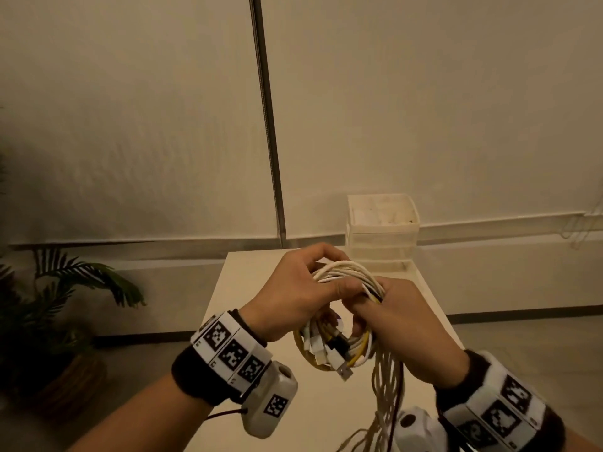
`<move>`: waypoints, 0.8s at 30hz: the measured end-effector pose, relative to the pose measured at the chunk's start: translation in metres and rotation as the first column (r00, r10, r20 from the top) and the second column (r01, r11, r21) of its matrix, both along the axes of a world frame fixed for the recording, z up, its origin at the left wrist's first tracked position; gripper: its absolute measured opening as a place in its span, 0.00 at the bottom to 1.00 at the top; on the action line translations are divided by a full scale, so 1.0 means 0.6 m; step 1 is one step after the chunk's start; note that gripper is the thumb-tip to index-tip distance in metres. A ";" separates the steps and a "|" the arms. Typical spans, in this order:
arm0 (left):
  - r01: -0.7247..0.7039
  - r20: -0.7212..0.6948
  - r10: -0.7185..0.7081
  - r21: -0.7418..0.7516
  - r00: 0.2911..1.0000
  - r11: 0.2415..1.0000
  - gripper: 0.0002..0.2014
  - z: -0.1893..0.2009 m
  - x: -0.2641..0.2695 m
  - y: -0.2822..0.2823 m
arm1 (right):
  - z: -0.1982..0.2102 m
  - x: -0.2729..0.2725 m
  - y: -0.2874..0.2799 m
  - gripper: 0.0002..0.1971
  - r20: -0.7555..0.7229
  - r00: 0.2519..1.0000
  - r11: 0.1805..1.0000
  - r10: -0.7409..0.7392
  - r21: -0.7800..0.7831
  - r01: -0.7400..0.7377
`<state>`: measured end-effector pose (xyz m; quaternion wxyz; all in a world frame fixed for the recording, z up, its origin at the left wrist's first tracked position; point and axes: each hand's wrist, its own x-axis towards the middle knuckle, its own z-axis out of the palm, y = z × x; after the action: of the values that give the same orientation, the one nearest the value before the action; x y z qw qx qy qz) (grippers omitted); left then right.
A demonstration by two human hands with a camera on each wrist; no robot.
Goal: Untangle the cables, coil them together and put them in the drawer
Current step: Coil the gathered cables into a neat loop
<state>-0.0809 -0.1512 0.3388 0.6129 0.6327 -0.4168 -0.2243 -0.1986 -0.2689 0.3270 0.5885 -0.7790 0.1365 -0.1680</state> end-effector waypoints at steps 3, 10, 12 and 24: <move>0.008 0.025 -0.005 -0.123 1.000 0.992 0.14 0.026 -0.005 -0.013 | 0.037 -0.016 -0.003 0.08 0.045 0.997 0.985 0.064 0.160 -0.071; 0.016 0.050 0.000 -0.327 0.999 0.945 0.13 0.100 -0.007 -0.025 | 0.100 0.000 0.002 0.05 0.263 0.964 0.990 -0.046 0.143 0.008; -0.106 0.028 0.128 -0.407 0.991 0.907 0.15 0.100 -0.012 -0.033 | 0.102 0.015 0.002 0.03 0.337 0.936 0.987 -0.100 0.149 0.052; -0.544 -0.315 0.445 -0.538 0.838 0.644 0.18 0.086 -0.037 -0.052 | 0.022 0.016 0.062 0.27 0.442 0.859 0.924 -0.259 0.372 0.087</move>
<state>-0.1034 -0.1826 0.3906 0.8503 0.4716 -0.2283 0.0503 -0.1889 -0.2318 0.3402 0.7110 -0.5832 0.0827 -0.3840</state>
